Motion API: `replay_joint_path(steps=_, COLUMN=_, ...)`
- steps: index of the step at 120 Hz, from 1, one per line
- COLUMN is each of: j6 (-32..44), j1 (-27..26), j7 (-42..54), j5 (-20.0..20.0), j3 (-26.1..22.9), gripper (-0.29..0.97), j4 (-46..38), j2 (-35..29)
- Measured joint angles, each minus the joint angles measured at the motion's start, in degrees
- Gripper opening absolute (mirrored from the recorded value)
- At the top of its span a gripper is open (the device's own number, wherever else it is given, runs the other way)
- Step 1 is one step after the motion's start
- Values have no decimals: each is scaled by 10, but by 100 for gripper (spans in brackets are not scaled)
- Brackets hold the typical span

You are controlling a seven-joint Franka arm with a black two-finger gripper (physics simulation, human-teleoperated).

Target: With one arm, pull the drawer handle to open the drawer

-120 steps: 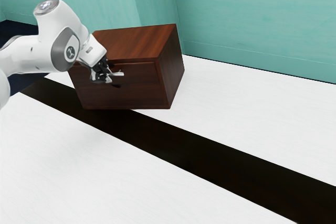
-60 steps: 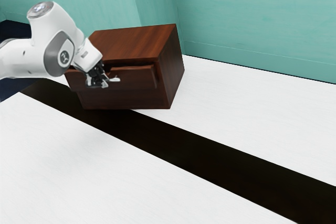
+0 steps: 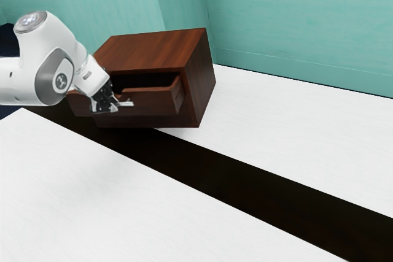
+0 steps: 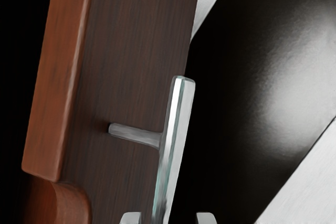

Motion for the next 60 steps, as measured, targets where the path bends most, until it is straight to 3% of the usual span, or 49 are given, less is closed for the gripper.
replay_joint_path(steps=60, j6=23, j1=1, j7=1, j5=0, j3=0, gripper=3, j4=-125, j2=-111)
